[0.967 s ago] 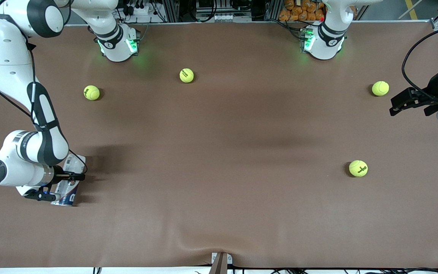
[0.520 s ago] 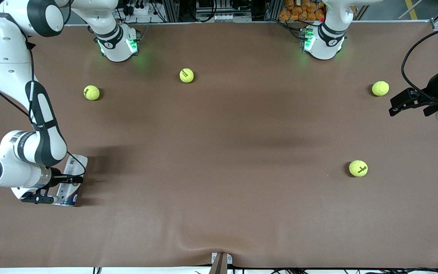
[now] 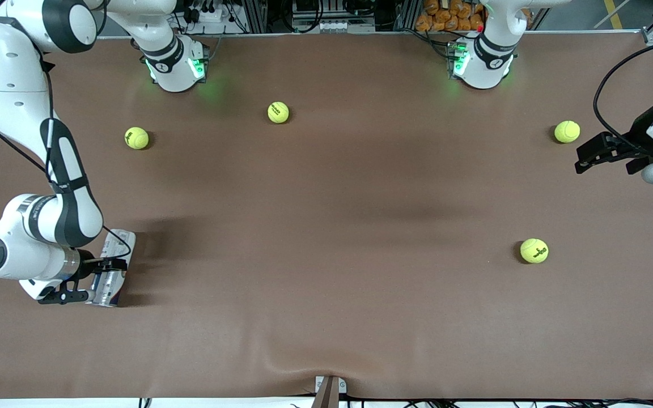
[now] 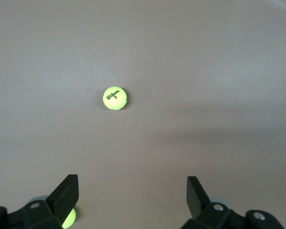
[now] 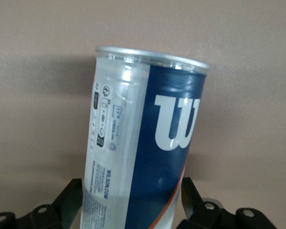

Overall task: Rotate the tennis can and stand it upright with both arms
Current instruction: 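Close the right gripper around the body of the tennis can, then carry the lying can with the right gripper to the table middle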

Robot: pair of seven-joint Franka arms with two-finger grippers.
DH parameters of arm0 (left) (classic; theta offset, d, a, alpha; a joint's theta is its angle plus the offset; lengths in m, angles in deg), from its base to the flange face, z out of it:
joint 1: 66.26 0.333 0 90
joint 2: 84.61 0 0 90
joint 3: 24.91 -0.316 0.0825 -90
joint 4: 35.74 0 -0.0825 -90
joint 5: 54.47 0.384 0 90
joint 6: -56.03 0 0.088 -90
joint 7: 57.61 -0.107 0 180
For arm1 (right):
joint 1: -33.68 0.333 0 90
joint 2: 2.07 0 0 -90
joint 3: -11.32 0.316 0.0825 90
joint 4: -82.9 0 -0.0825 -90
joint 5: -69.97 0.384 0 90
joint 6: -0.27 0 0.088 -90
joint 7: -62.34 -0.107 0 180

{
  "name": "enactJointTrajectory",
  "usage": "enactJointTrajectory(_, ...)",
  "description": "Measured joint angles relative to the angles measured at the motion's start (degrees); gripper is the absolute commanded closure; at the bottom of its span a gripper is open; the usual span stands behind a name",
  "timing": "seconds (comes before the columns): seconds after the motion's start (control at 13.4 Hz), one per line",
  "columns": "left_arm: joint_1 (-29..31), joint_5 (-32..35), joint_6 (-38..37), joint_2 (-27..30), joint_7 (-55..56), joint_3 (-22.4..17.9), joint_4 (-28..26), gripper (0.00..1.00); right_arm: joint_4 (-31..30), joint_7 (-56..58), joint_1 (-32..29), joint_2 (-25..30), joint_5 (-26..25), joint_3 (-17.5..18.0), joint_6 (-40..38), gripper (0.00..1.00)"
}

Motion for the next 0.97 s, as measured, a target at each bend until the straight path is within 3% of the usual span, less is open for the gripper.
enactJointTrajectory(0.15,0.00,0.00,0.00,0.00,0.00,0.00,-0.02,0.00,-0.20,0.06,0.00,-0.05,0.00,-0.02,0.00,0.36)
enactJointTrajectory(0.59,0.00,0.00,-0.02,-0.48,0.00,0.01,-0.30,0.00,-0.22,0.82,0.00,0.33,0.00,-0.10,-0.18,0.34)
enactJointTrajectory(0.97,-0.01,0.00,-0.01,-0.72,0.00,0.02,-0.30,0.00,0.47,12.43,3.15,2.78,0.00,1.36,0.16,0.34)
